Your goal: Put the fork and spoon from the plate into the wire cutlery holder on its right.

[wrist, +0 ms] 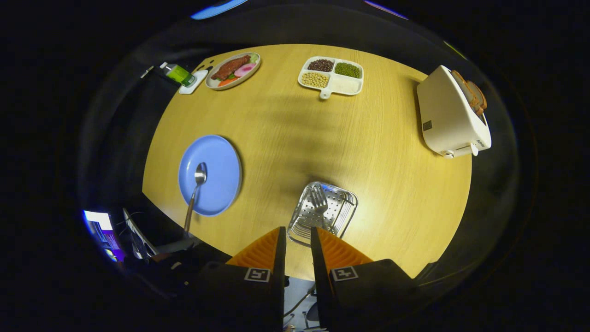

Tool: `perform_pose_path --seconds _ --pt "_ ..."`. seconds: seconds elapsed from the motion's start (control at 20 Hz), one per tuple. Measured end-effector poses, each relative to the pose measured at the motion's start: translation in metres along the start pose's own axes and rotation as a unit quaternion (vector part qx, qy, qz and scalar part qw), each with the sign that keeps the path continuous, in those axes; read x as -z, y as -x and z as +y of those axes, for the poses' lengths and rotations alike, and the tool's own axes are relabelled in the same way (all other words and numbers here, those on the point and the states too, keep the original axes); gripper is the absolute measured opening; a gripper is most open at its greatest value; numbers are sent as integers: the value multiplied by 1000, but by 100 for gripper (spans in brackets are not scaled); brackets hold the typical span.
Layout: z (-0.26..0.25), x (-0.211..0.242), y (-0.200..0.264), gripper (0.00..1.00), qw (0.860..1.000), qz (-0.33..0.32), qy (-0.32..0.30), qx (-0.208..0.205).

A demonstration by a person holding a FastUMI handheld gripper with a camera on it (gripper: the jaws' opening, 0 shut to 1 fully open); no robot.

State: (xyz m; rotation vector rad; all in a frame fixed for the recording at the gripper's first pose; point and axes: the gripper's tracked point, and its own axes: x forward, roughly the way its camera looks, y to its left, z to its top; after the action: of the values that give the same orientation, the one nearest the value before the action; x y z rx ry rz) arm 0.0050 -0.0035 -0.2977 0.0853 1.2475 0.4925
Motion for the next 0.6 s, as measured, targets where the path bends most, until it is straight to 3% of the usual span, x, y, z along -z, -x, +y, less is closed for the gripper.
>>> perform_pose_path --seconds 0.15,0.3,0.6 --pt "45 -7 9 34 999 -30 -13 -42" --pt "92 -9 9 43 996 -43 -4 -78" --pt "188 0 -28 48 990 -21 -6 -140"
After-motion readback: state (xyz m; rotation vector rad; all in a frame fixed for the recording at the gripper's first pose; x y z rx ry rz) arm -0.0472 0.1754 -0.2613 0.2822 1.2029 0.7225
